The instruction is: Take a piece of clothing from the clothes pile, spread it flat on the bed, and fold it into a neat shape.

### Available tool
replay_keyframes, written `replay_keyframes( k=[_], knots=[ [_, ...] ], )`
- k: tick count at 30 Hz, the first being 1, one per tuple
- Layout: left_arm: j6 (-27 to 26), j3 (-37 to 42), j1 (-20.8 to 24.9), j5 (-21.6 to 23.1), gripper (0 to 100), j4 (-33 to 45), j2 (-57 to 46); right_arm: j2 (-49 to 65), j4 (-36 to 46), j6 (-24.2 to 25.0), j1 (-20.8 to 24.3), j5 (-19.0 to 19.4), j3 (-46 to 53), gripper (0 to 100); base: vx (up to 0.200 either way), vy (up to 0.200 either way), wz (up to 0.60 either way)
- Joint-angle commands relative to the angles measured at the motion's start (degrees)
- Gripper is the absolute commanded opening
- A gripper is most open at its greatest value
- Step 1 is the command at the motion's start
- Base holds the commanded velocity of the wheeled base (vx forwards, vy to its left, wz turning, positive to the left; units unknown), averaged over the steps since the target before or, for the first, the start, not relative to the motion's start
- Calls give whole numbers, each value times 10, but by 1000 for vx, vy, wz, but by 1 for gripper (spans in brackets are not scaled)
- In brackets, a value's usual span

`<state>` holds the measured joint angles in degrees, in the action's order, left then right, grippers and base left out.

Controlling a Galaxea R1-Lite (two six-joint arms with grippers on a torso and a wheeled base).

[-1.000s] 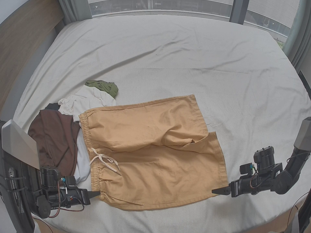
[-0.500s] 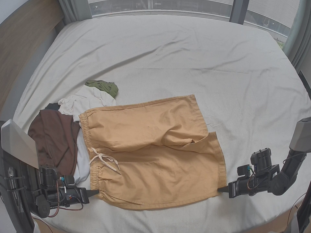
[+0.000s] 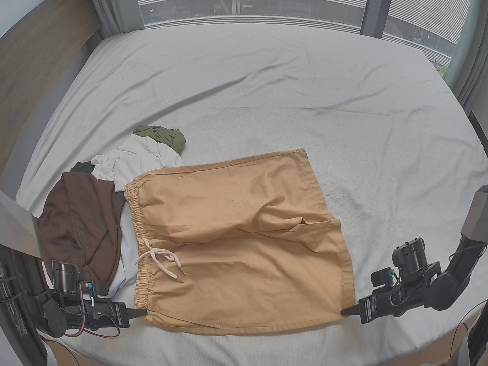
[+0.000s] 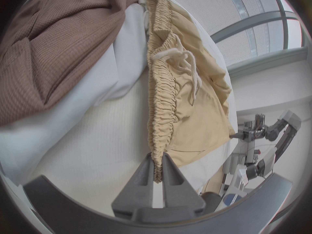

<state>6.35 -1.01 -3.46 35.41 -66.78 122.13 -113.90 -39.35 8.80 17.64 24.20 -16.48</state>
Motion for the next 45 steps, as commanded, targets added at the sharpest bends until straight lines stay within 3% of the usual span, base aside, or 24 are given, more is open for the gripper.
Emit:
replay_keyframes(
  k=[1, 15, 20, 24, 36, 45],
  knots=[
    [-41, 10, -28, 15, 0, 40, -38, 31, 27, -12, 2, 1, 3, 0, 0, 0, 0],
    [-86, 10, -34, 18, 0, 132, -80, 68, 74, -34, 2, 1, 15, 0, 0, 0, 0],
    [-76, 9, -34, 30, 0, 96, -82, 86, 49, -34, -3, 27, 6, 0, 0, 0, 0],
    [-29, 4, -30, 33, 0, 35, -82, 110, 16, -31, -4, 59, 3, 0, 0, 0, 0],
    [165, 5, 19, 33, 0, -183, -79, 103, -107, 1, -1, 63, -10, 0, 0, 0, 0],
    [225, -22, 34, 32, 0, -222, -90, 52, -235, 41, -1, 61, -21, 0, 0, 0, 0]
  ],
)
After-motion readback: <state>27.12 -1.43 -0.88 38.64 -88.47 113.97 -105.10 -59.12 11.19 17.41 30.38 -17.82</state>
